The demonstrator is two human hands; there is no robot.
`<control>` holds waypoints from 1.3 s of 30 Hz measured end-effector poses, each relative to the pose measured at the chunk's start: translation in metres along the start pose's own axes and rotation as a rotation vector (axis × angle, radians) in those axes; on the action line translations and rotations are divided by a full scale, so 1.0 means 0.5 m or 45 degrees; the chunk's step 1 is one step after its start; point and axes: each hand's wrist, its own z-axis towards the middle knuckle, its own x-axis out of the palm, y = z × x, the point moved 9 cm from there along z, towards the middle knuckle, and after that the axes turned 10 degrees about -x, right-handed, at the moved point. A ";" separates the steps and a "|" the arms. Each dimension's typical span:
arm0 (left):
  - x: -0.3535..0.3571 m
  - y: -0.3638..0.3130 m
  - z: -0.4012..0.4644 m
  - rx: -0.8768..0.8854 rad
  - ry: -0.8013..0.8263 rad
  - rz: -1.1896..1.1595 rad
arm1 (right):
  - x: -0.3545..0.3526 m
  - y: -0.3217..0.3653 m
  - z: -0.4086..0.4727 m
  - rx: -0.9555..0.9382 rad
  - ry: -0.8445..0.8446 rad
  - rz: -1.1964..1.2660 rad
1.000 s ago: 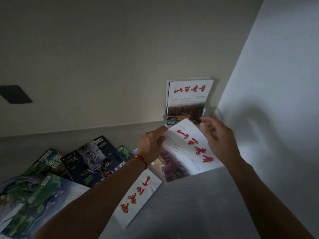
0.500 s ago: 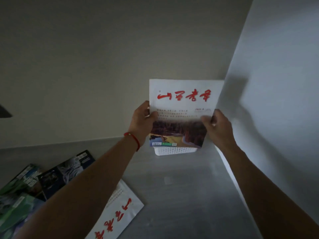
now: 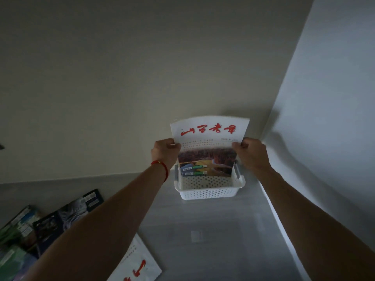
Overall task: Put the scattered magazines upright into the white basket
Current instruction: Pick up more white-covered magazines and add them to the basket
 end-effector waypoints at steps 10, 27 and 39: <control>0.050 0.077 0.054 -0.168 -0.075 -0.117 | 0.069 -0.070 0.004 0.072 0.064 -0.011; 0.032 0.156 0.023 -0.127 0.041 -0.066 | 0.078 -0.053 -0.086 0.072 0.157 0.191; -0.217 0.464 -0.155 0.177 0.118 0.720 | 0.218 0.099 -0.361 -0.104 0.500 0.076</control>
